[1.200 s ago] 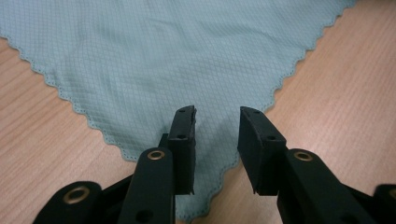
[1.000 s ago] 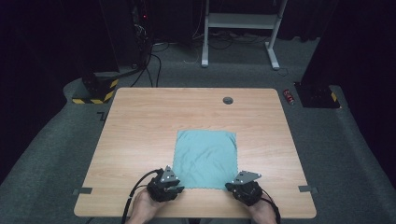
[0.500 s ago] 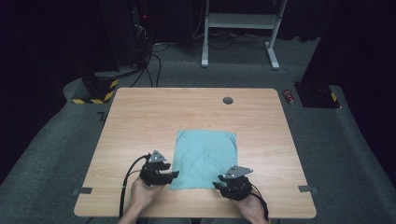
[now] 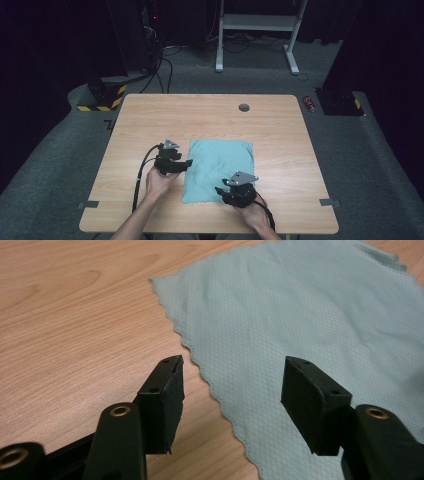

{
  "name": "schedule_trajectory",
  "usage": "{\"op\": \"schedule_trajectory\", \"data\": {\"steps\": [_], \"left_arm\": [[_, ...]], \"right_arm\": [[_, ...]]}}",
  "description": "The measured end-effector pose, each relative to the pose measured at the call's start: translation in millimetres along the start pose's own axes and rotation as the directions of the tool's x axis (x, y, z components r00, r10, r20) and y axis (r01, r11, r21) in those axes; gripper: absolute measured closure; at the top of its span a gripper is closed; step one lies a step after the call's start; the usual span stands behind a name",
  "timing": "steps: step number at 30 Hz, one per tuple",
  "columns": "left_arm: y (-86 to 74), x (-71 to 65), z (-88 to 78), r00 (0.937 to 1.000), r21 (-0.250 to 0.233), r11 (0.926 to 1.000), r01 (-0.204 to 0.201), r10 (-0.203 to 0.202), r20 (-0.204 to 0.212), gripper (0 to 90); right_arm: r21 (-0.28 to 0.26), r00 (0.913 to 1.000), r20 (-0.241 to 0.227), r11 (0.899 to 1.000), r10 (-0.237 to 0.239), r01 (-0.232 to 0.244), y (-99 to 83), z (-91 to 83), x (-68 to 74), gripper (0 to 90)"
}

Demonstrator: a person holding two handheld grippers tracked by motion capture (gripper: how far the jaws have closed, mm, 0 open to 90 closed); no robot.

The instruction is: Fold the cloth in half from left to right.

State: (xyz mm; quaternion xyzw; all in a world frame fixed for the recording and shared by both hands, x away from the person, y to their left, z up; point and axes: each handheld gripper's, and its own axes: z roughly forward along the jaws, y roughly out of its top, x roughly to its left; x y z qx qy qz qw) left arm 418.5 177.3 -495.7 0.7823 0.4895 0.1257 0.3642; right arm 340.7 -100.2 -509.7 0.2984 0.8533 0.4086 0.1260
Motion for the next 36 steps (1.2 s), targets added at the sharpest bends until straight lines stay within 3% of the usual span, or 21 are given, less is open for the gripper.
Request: {"op": "schedule_trajectory", "data": {"steps": [3,5,8,13,15,20,26,29,33,36], "left_arm": [[0.5,9.8,5.2,0.9987,0.003,0.9988,0.049,-0.049,-0.011,42.5],[3.0,15.0,7.5,0.998,0.04,0.9972,0.063,-0.063,-0.008,44.5],[8.9,17.3,11.8,0.9986,0.02,0.9987,0.047,-0.047,-0.026,43.7],[20.0,20.2,16.7,0.9989,-0.023,0.9989,0.041,-0.041,-0.02,41.8],[21.1,22.0,18.3,0.998,-0.046,0.9971,0.061,-0.062,-0.013,41.9],[27.8,23.6,28.9,0.999,-0.003,0.9991,0.042,-0.042,-0.018,40.8],[36.6,21.9,40.5,0.999,0.004,1.0,0.004,-0.004,-0.045,38.6],[40.1,24.8,47.0,0.9985,0.0,0.9998,0.021,-0.021,-0.051,39.1],[45.0,25.0,56.4,0.9935,0.02,0.9996,-0.019,0.021,-0.112,42.9],[46.2,28.5,59.7,0.9952,-0.007,0.9999,0.013,-0.014,-0.097,44.0]], "right_arm": [[0.01,0.9992,-0.04,1.0,-0.002,0.002,4.4,4.3,1.2,52.2],[0.007,0.9981,-0.062,1.0,-0.004,0.005,5.6,6.5,3.2,50.9],[0.005,0.998,-0.064,1.0,-0.003,0.003,6.6,9.2,5.6,49.1],[0.001,0.9977,-0.067,1.0,-0.003,0.003,10.6,13.4,10.6,47.8],[-0.002,0.9977,-0.067,1.0,-0.01,0.01,12.5,15.3,13.1,47.9],[-0.01,0.999,-0.045,1.0,-0.008,0.007,17.5,19.7,18.3,47.8],[-0.012,0.9989,-0.046,1.0,0.002,-0.003,20.4,22.5,24.7,49.3],[-0.01,0.9984,-0.053,1.0,-0.016,0.016,22.2,25.6,31.2,52.0],[-0.002,0.9958,-0.077,0.999,-0.048,0.048,25.5,32.6,42.4,56.5],[0.013,0.9924,-0.106,0.998,-0.063,0.065,26.9,41.1,52.4,58.2]]}}
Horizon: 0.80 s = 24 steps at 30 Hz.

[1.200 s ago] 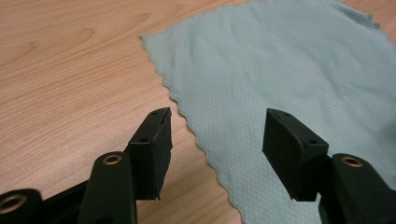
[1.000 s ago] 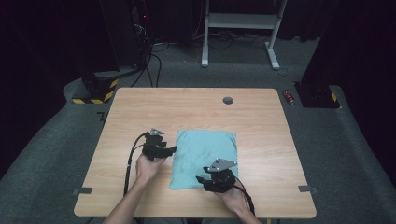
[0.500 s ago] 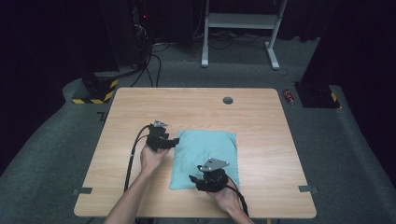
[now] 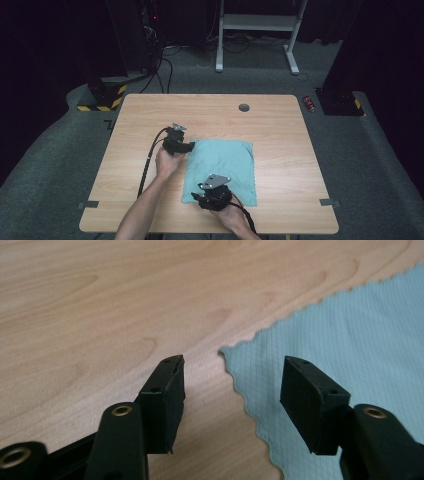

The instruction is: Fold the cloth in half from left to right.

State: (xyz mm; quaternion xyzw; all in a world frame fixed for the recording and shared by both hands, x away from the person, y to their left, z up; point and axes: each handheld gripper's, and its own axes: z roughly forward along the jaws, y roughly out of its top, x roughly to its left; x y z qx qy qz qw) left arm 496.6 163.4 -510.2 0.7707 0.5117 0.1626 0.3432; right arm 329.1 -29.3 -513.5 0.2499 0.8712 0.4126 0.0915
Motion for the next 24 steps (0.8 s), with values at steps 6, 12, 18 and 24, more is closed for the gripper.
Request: {"op": "schedule_trajectory", "data": {"steps": [6,12,18,24], "left_arm": [[0.6,0.0,6.3,1.0,0.015,0.9999,-0.009,0.009,-0.003,45.1],[1.3,-6.2,8.3,0.999,0.016,0.9989,-0.044,0.044,-0.01,47.9],[1.0,-6.8,7.8,0.9965,0.021,0.9969,-0.076,0.077,-0.033,55.4],[3.7,-8.9,10.3,0.9953,0.022,0.9957,-0.09,0.091,-0.034,63.7]], "right_arm": [[0.042,0.9981,-0.022,0.997,-0.058,0.059,4.7,15.9,17.3,58.9],[0.032,0.9966,-0.035,0.997,-0.074,0.075,7.2,22.7,23.3,59.2],[0.061,0.9933,-0.037,0.992,-0.109,0.112,11.5,30.5,30.7,63.3],[0.074,0.9904,-0.006,0.988,-0.138,0.138,13.1,30.4,31.8,74.3]]}}
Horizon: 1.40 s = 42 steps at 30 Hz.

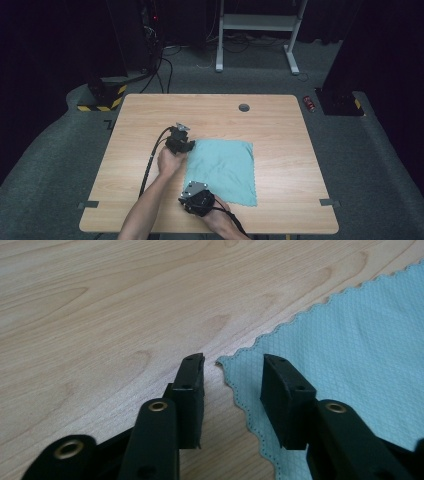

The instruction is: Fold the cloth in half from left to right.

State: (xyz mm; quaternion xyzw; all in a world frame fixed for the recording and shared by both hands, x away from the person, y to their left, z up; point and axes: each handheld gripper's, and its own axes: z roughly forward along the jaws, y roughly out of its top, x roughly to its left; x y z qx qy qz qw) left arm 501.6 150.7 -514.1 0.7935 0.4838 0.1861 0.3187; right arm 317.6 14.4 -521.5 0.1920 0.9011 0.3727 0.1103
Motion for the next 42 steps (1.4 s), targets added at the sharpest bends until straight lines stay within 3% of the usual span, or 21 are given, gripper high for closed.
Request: {"op": "schedule_trajectory", "data": {"steps": [6,11,14,18,24,33,42], "left_arm": [[1.9,-1.2,2.3,0.9999,-0.009,0.9999,-0.005,0.005,0.015,75.7],[3.6,3.6,2.6,0.9983,0.005,0.9992,0.04,-0.04,0.042,88.3],[6.5,2.5,2.4,0.9992,0.027,0.9996,0.01,-0.011,0.037,89.1],[9.5,2.4,3.0,0.9992,0.043,0.9991,-0.004,0.003,0.04,89.7],[10.5,4.7,0.7,0.9987,0.037,0.9993,0.006,-0.008,0.051,89.7],[14.1,9.4,-8.1,0.9977,0.008,1.0,0.003,-0.004,0.068,89.8],[14.3,16.9,-17.6,0.9984,-0.002,1.0,0.008,-0.008,0.055,89.9]], "right_arm": [[0.011,0.9996,0.021,1.0,-0.019,0.019,0.5,-0.9,1.4,85.5],[0.011,0.9992,0.031,1.0,-0.025,0.024,0.4,-0.9,0.9,89.5],[0.01,0.9989,0.032,0.999,-0.034,0.034,0.6,-1.3,1.2,90.0],[-0.009,0.9997,0.021,1.0,-0.01,0.01,-0.2,-6.1,0.3,90.0],[-0.049,0.9995,0.006,0.998,0.031,-0.031,-0.1,-16.8,-4.4,90.0],[-0.05,0.9998,0.01,0.999,0.018,-0.017,5.0,-19.7,-3.3,90.0],[-0.063,0.9999,-0.001,0.998,0.01,-0.01,17.0,-24.6,-2.7,90.0]]}}
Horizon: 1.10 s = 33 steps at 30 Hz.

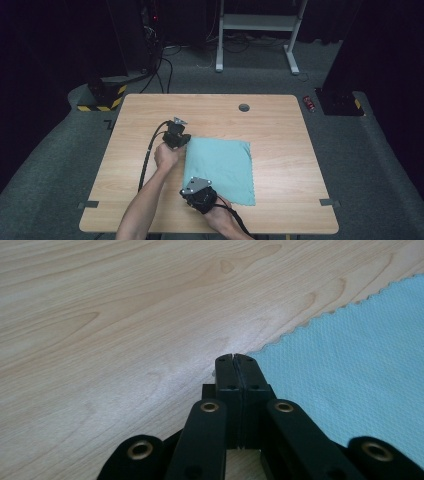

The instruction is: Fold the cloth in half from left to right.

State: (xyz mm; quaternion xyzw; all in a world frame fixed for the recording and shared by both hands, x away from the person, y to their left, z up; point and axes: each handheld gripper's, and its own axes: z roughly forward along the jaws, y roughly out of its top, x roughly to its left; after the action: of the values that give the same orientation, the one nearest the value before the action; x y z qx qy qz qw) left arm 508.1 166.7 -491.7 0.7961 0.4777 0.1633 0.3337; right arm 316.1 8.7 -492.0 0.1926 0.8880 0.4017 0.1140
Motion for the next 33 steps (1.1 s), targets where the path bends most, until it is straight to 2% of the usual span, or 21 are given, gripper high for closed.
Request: {"op": "schedule_trajectory", "data": {"steps": [7,12,19,24,25,33], "left_arm": [[-4.4,14.1,-11.8,0.9997,0.003,0.9997,0.023,-0.023,-0.001,89.9],[-9.3,25.7,-21.2,0.9987,-0.007,0.9987,0.05,-0.05,-0.005,89.9],[-11.0,38.4,-38.8,0.9979,-0.027,0.9976,0.063,-0.063,-0.014,90.0],[-6.7,36.0,-48.5,0.998,-0.049,0.9968,0.063,-0.063,-0.001,90.0],[-5.3,34.9,-48.4,0.9987,-0.047,0.9976,0.051,-0.052,-0.003,90.0],[4.5,17.1,-36.2,0.9996,-0.041,0.9989,0.024,-0.023,0.015,90.0]], "right_arm": [[-0.013,0.9995,-0.03,1.0,0.007,-0.008,8.0,1.0,1.3,90.0],[-0.017,0.999,-0.044,1.0,-0.002,0.001,15.5,4.1,3.6,90.0],[-0.033,0.9983,-0.055,0.999,-0.021,0.02,27.6,5.6,9.5,90.0],[-0.057,0.9977,-0.064,0.998,-0.019,0.015,30.4,0.3,9.5,90.0],[-0.06,0.9978,-0.065,0.998,-0.015,0.011,28.5,-2.6,8.3,90.0],[-0.079,0.9992,-0.032,0.997,0.026,-0.028,12.1,-19.8,-0.3,90.0]]}}
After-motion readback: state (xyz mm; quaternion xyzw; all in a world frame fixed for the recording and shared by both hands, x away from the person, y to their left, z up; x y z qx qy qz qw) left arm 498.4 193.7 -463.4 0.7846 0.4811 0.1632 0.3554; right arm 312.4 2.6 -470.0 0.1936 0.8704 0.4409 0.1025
